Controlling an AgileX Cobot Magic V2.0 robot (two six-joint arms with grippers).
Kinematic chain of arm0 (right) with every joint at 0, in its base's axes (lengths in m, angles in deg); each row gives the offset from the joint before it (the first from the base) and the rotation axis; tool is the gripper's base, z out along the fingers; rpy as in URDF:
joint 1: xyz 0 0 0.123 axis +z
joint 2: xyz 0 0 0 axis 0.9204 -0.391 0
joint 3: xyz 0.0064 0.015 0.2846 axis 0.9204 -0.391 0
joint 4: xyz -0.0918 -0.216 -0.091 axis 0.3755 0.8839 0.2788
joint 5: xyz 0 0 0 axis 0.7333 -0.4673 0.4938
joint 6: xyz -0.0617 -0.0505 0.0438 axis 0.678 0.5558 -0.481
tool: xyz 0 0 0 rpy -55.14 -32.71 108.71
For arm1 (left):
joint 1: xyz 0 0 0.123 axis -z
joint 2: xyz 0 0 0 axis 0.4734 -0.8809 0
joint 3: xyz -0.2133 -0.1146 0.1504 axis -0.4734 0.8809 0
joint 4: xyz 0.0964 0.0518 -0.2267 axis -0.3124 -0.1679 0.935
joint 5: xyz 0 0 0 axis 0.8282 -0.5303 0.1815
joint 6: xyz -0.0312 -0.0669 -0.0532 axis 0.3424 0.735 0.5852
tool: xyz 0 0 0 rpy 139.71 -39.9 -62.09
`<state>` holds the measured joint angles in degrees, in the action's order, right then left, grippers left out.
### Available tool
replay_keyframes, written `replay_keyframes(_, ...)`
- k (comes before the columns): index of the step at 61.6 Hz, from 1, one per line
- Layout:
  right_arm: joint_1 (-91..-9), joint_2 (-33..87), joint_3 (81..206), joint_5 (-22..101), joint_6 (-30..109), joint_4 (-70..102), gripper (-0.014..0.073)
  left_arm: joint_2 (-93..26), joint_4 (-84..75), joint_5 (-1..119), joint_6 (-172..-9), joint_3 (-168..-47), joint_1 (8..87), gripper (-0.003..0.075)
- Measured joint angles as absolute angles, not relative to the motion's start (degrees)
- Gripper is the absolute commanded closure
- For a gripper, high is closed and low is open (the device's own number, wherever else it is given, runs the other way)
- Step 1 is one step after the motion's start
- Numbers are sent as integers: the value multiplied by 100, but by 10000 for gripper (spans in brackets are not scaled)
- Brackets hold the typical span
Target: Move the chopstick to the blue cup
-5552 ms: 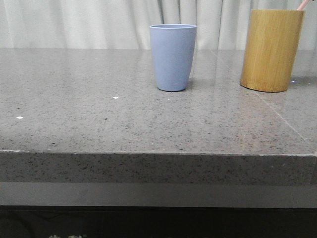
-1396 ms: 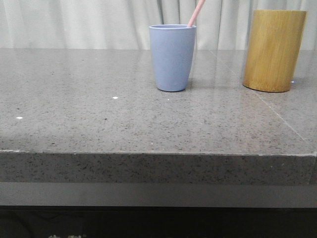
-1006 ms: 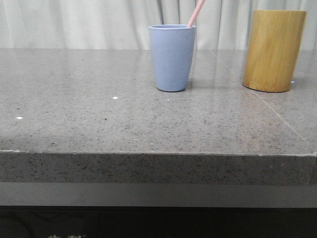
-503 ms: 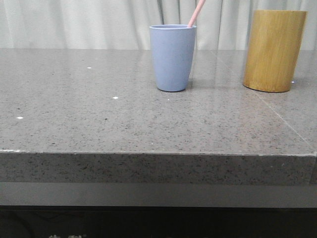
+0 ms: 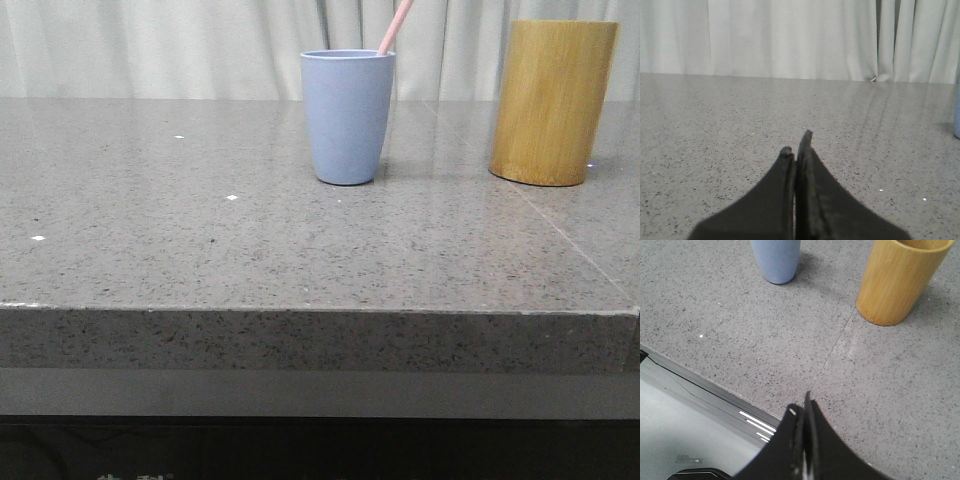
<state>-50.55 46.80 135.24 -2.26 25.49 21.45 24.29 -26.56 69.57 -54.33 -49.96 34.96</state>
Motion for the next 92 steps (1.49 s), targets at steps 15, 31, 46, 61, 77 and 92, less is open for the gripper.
replay_keyframes(15,-5055,4680,13524,-226,2549,2145,662,2429,-2634,6957,-5433,-4996,3496,739)
replay_keyframes(31,-5055,4680,13524,-226,2549,2145,662,2429,-2634,6957,-5433,-4996,3496,739)
replay_keyframes(46,-5066,4716,13489,-194,2549,2145,662,2429,-2634,6957,-5433,-4996,3487,739)
replay_keyframes(61,-5687,5889,12120,1174,2549,2271,662,2429,-2634,6957,-5433,-4996,3487,739)
replay_keyframes(77,-6366,7820,9661,3398,2549,1891,662,2429,-2634,6957,-5433,-4996,3487,739)
replay_keyframes(92,-6555,8600,8240,4334,2549,1591,662,2429,-2634,6957,-5433,-4996,3487,739)
